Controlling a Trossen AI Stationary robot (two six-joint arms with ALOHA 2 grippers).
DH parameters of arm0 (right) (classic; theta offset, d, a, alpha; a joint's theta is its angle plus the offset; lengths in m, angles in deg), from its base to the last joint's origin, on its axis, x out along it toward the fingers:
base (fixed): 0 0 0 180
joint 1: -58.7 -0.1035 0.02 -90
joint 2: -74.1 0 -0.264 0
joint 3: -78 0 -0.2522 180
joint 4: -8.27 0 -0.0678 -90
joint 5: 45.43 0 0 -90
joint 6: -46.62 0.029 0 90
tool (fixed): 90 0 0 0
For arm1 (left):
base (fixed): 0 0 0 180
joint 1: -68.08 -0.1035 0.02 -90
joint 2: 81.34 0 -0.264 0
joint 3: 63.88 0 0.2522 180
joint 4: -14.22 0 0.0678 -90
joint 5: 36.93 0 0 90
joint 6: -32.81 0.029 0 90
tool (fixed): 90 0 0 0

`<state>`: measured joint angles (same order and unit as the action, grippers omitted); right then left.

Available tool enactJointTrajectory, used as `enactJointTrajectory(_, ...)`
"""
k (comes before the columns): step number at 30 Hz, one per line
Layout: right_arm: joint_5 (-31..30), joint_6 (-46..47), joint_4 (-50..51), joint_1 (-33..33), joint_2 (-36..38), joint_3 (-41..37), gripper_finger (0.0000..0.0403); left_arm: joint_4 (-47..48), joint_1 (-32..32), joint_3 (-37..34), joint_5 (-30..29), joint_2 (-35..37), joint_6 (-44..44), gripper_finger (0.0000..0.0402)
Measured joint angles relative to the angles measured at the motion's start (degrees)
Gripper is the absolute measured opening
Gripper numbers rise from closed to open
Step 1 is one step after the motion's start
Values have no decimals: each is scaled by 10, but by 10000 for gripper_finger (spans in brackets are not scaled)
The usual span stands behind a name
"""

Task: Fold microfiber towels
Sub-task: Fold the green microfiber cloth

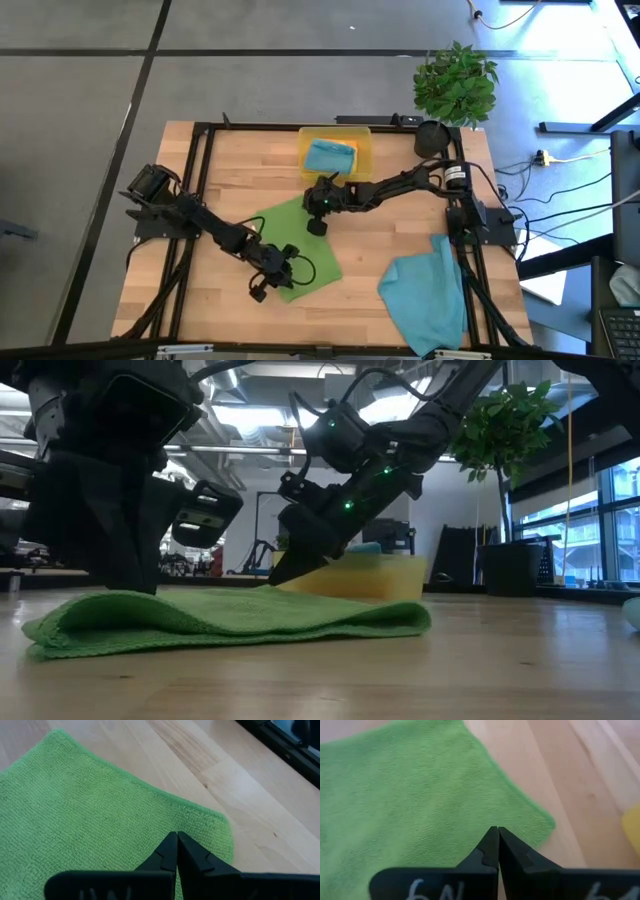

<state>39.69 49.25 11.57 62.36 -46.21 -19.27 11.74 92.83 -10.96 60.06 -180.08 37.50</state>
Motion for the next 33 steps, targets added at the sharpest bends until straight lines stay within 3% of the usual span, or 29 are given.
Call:
enactJointTrajectory(12,-38,22,53,-2,-11,3,6,-1,-11,0,26,-28,-14,2)
enactJointTrajectory(33,-87,213,168,-53,-2,4,6,169,-11,-2,29,56,4,18)
